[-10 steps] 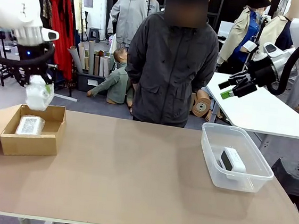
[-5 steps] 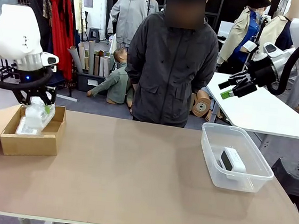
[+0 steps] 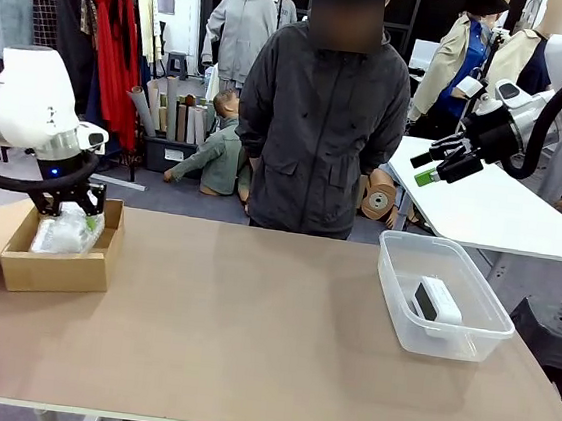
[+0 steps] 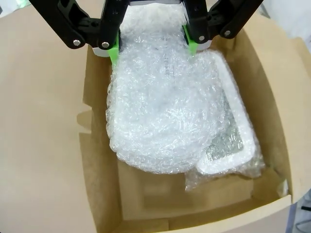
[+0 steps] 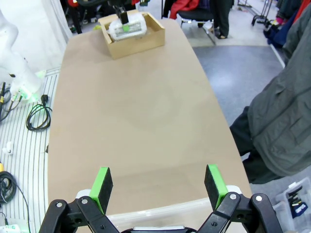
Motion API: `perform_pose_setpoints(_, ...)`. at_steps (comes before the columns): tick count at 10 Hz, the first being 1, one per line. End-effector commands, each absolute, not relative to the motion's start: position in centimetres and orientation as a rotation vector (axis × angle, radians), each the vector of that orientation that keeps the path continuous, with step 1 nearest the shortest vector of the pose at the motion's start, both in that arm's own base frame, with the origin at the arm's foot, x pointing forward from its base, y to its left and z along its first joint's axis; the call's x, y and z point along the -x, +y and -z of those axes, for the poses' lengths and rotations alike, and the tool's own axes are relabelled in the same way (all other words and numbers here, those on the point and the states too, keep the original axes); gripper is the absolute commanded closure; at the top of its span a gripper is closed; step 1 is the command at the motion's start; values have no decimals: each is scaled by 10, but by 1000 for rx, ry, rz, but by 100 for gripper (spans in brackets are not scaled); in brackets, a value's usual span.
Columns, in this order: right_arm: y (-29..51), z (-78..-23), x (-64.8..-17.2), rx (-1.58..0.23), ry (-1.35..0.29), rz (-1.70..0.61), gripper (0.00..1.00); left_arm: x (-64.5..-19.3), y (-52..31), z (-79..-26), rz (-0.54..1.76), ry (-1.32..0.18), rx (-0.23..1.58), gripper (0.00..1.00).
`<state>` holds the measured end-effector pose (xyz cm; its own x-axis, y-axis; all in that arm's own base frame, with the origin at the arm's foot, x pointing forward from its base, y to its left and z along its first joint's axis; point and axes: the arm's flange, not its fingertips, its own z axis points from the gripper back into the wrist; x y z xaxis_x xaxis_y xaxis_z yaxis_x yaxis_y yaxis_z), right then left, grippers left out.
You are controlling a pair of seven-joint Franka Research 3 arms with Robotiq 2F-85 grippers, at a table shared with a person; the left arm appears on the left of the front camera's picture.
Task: Separate and place wrapped and unwrapped clocks.
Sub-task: If the picked Digital clock is wrapped, place it in the Package Box ; if not, place it in the Organizing box.
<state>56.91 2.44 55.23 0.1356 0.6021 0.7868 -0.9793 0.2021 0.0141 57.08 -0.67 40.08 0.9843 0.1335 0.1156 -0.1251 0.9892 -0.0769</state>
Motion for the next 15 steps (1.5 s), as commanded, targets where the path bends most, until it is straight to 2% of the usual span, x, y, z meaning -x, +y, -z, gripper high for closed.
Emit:
perform_pose_setpoints(1,24,-554,-569,-625,-750,-1266,0,-577,-11,-398,-138,-162,68,100)
perform_pose_setpoints(11,24,-554,-569,-625,-750,-1266,0,-591,-22,-374,-199,-141,42,100)
perform_pose_setpoints(15,24,-554,-569,-625,-750,-1266,0,-594,-19,-372,-216,-130,33,26)
